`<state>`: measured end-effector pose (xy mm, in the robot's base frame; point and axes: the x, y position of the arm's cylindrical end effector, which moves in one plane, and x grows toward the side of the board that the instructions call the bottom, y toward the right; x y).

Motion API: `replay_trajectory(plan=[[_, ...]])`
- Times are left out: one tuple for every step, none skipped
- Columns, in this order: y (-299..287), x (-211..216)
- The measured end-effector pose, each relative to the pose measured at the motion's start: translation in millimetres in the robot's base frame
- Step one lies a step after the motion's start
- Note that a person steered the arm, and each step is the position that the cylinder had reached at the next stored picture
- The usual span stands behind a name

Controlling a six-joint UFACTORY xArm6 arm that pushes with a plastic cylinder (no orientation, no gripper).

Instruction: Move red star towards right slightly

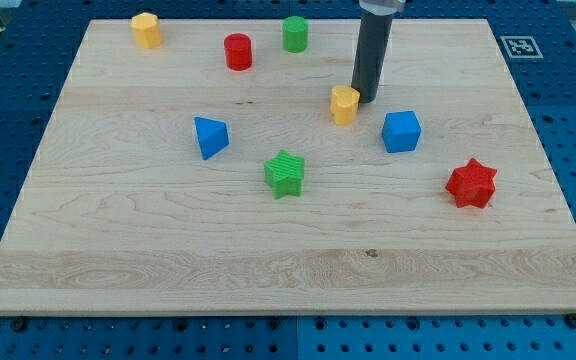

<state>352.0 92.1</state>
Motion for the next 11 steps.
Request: replay_trajectory(plan=[[0,0],[3,14],[3,36],[3,61],[3,109],[8,152],[8,156],[54,158],[107,158],[107,158],[107,164]])
